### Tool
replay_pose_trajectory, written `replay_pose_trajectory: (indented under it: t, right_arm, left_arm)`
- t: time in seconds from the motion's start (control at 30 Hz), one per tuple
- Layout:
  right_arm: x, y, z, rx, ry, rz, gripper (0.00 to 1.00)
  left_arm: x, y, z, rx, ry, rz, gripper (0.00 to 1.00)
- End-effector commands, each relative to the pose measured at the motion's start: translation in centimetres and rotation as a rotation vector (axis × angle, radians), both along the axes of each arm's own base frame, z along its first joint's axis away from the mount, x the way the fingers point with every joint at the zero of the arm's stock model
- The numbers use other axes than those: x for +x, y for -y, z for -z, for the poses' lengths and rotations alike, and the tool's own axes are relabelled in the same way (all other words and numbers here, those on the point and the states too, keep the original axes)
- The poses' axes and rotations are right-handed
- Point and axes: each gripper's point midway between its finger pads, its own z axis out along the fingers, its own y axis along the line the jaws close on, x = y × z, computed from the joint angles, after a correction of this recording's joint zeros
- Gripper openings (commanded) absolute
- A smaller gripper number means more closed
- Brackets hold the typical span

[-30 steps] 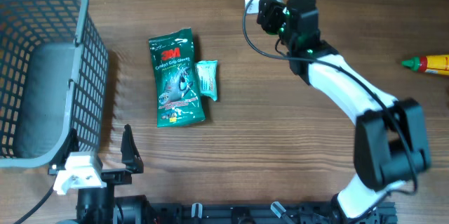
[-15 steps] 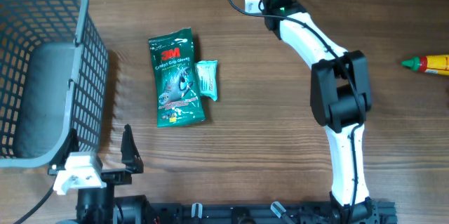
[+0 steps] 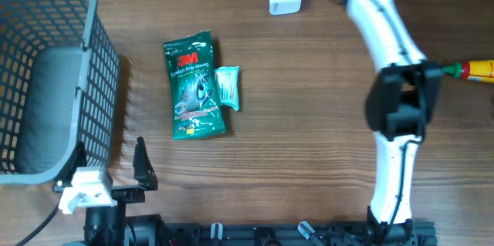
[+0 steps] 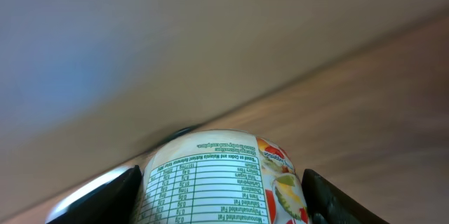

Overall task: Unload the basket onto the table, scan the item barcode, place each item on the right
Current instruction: 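Move the jar off the table to the right edge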

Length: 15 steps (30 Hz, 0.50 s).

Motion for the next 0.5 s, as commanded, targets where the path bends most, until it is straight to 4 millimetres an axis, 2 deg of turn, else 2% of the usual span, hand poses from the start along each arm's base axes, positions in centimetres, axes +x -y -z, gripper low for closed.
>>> replay_pose_trajectory:
  t: [0.0,0.1,0.17,0.23,0.27,0.4,0.47]
  right_arm:
    - [-1.8,12.4,-2.0,0.093,-0.008,0.222,0.57]
    - [-4.4,20.4,1.5,0.152,-0.1,0.342,0.57]
    - [-6.8,25.0,4.3,0.197,-0.164,0.465,0.57]
    - [-8.6,27.9,6.8,0.245,-0.215,0.526,0.57]
    - [-9.8,29.4,8.6,0.289,-0.255,0.547,0.57]
    - [-13.4,32.5,13.3,0.424,-0.351,0.641,0.57]
    - [-14.7,33.9,14.1,0.439,-0.367,0.678,0.61]
  left_arm:
    - [-0.1,-0.2,-0.1,-0.009,0.009,-0.011,1.0]
    - [-0.1,-0.2,-0.1,-0.009,0.009,-0.011,1.0]
    - [-0.1,-0.2,-0.1,-0.009,0.009,-0.011,1.0]
    - [-0.1,-0.2,-0.1,-0.009,0.01,-0.011,1.0]
    - [-0.1,-0.2,-0.1,-0.009,0.009,-0.011,1.0]
    - [-0.1,-0.2,-0.1,-0.009,0.009,-0.011,1.0]
    - [-0.1,-0.2,-0.1,-0.009,0.009,-0.011,1.0]
